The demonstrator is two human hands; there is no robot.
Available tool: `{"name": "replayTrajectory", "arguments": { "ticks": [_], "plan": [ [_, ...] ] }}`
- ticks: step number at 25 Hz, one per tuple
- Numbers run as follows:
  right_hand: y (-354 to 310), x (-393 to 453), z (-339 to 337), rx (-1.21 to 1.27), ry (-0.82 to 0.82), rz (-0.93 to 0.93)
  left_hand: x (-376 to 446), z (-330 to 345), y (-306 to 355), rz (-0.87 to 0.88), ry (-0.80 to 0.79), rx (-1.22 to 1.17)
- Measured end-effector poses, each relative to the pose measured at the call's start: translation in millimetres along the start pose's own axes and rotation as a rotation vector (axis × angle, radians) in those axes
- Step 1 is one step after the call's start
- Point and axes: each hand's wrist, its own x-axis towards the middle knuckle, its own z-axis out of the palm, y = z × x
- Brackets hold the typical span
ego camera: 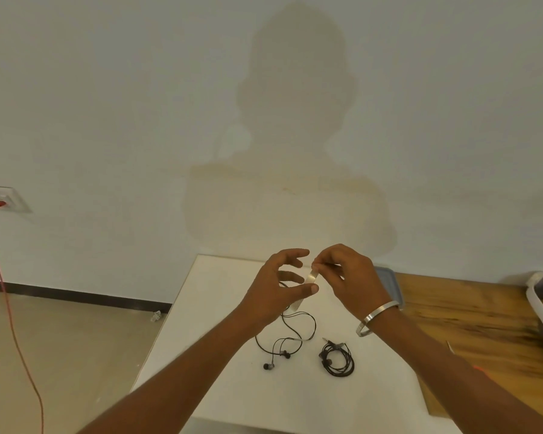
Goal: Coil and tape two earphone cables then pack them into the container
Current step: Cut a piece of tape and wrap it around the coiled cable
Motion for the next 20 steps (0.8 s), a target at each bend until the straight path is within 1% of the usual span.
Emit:
{"name": "replayTrajectory", "arguments": {
  "ticks": [2, 4, 5, 8, 10, 14, 18, 20],
  "plan": [
    [-0.8, -2.5, 2.1, 0.011, -0.006, 0.003, 1.3, -0.9, 1.6, -0.087, -0.117, -0.167],
    [-3.0, -3.1, 3.2, 0.024, 0.003, 0.011, 3.2, -0.2, 2.1, -0.117, -0.175, -0.331],
    [-4.2, -2.8, 3.0, 0.026, -0.002, 0.011, 3.8, 0.1, 1.2, -0.113, -0.173, -0.336],
    [-5.4, -2.3, 0.9, 0.025, -0.057, -0.004, 4.6, -0.7, -3.3, -0.093, -0.156, -0.233],
    [-3.9, -3.0, -0.1, 0.025, -0.082, 0.008, 4.9, -1.6, -4.5, -0.104, -0.167, -0.228],
    [-1.3, -4.4, 1.7, 0.041, -0.082, 0.033, 4.1, -2.8, -5.4, -0.106, -0.202, -0.290],
    [0.6, -6.1, 3.1, 0.073, -0.075, 0.067, 2.0, 1.5, -6.8, -0.105, -0.173, -0.271],
    [1.2, -5.7, 2.0, 0.079, -0.066, 0.076, 0.9, 1.7, -6.7, -0.082, -0.160, -0.197]
  ]
}}
